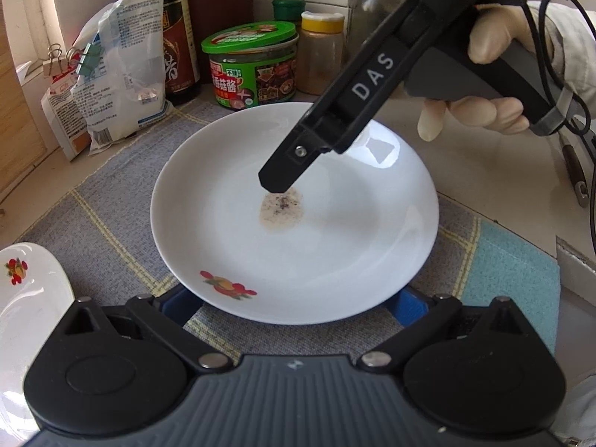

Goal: Organize plates and bowls
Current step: 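Lower the stained plate onto the towel beside the green jar, open right tool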

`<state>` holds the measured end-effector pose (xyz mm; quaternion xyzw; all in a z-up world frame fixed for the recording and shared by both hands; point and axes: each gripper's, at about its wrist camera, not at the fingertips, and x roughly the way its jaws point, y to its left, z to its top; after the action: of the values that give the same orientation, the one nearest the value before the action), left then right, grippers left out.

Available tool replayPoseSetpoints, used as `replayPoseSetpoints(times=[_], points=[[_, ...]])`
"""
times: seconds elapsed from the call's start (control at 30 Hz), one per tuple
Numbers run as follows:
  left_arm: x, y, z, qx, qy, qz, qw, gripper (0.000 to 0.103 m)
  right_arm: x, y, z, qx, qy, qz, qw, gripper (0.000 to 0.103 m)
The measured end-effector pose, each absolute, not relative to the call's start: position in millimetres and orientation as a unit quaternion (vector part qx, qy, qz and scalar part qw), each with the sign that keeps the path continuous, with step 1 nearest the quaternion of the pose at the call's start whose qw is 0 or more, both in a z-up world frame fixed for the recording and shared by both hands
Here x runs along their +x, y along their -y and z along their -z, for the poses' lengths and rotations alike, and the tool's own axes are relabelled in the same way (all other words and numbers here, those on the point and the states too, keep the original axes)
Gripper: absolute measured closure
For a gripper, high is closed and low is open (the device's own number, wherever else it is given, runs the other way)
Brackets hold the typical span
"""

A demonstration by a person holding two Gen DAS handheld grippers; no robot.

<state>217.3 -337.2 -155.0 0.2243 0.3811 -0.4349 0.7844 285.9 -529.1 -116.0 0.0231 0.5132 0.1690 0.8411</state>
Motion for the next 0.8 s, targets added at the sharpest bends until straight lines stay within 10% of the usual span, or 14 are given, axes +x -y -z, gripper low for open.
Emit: replayPoseSetpoints(times=[0.8], points=[[160.9, 302.4, 107.0, 0.197, -0.354, 0.358, 0.841, 0.001, 233.6, 496.4, 56.4, -0.038, -0.445, -0.18, 0.876, 0.0]])
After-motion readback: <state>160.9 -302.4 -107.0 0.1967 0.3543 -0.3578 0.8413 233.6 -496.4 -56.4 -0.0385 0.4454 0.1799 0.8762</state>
